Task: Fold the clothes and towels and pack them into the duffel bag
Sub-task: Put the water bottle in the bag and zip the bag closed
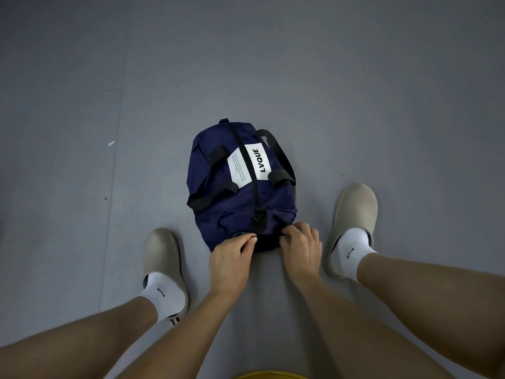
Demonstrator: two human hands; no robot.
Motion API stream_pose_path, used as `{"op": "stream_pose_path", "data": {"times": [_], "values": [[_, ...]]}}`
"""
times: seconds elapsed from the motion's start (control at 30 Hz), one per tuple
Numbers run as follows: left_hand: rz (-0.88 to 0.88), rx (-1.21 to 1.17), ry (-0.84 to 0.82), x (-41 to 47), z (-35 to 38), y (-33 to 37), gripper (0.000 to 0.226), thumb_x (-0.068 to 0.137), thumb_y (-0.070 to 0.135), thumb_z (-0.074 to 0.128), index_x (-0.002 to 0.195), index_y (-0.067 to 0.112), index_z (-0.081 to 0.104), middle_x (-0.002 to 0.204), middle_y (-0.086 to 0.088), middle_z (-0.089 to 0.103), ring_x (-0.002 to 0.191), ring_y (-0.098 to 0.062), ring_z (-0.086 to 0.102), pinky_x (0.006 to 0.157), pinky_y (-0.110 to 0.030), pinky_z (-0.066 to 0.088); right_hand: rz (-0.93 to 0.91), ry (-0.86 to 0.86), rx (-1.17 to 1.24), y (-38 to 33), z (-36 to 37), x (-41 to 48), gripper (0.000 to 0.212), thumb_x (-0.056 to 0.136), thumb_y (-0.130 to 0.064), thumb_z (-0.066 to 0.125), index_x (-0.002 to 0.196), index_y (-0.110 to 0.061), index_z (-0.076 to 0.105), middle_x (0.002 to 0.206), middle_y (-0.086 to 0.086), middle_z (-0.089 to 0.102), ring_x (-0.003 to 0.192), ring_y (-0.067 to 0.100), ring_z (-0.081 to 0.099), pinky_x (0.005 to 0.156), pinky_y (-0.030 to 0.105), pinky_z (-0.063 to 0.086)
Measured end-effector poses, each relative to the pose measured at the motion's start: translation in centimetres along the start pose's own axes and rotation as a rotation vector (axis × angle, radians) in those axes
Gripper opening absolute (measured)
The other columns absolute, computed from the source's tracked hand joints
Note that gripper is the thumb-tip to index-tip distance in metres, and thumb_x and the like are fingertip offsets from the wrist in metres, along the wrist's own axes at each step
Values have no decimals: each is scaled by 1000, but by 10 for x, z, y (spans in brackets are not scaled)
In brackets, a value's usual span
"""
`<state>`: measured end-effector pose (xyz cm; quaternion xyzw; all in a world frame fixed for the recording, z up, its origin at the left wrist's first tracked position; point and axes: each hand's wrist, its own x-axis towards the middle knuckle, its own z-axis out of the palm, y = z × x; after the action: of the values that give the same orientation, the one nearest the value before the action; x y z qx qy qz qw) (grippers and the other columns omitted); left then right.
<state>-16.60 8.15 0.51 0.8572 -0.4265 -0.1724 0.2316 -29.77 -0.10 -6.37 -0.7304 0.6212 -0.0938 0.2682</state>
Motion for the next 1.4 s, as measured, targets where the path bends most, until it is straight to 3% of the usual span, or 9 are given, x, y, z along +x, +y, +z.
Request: {"op": "stream_pose_path", "data": {"times": [0.2,0.37,0.47,0.57,0.67,0.8,0.93,1.2,1.4], "values": [[-190,-199,104,-16,1,-1,21,98,37,58,108,29,76,98,16,73,95,-10,64,87,-34,52,35,-62,-80,-5,-15,2,20,91,-30,63,110,-28,70,113,1,60,108,29,50,85,42,43],[-256,-287,92,-20,1,-1,16,98,38,58,105,35,73,96,18,71,94,-9,63,85,-38,54,-337,60,-48,-30,-22,-29,31,82,-31,74,111,-27,63,103,-1,55,88,23,52,74,37,46],[-199,-284,95,-27,-3,0,15,98,35,59,105,34,73,95,20,70,93,-2,62,83,-21,50,-387,48,-73,-43,-17,-34,41,79,-29,78,116,-27,61,101,-1,54,84,22,52,71,35,46],[-168,-271,72,-35,-10,2,16,99,35,59,107,34,73,93,22,67,92,1,59,78,-10,43,-426,46,-105,-53,-13,-29,35,73,-17,82,102,-22,65,98,2,55,80,24,52,67,36,47],[-187,-261,112,-35,-13,-8,17,99,37,58,105,33,73,93,19,69,90,-3,61,79,-17,47,-525,66,-182,-55,-14,-29,24,74,-18,81,92,-20,65,94,2,53,78,24,50,65,36,44],[-468,-443,222,-28,-17,-39,17,99,32,60,96,23,75,85,9,72,82,-12,66,76,-32,54,-501,79,-253,-48,-24,-22,25,72,-24,84,86,-18,65,91,3,52,77,27,51,63,39,42],[-561,-526,184,-28,-16,-63,20,100,29,59,90,18,72,81,5,72,78,-11,66,74,-34,54,-551,57,-293,-46,-26,-23,29,69,-25,88,83,-18,64,89,3,52,75,27,50,62,37,40],[-784,-427,104,-32,8,-97,26,101,25,55,77,17,62,70,-1,63,65,-15,57,63,-29,45,-596,73,-285,-44,-24,-26,28,72,-23,87,84,-17,62,88,1,49,74,24,48,62,37,41],[-778,-342,-48,-25,22,-121,18,100,25,54,92,20,70,90,-2,71,76,-15,62,66,-27,47,-651,33,-238,-33,-25,-19,23,80,-29,81,93,-19,65,93,0,47,77,22,47,66,37,43]]}}
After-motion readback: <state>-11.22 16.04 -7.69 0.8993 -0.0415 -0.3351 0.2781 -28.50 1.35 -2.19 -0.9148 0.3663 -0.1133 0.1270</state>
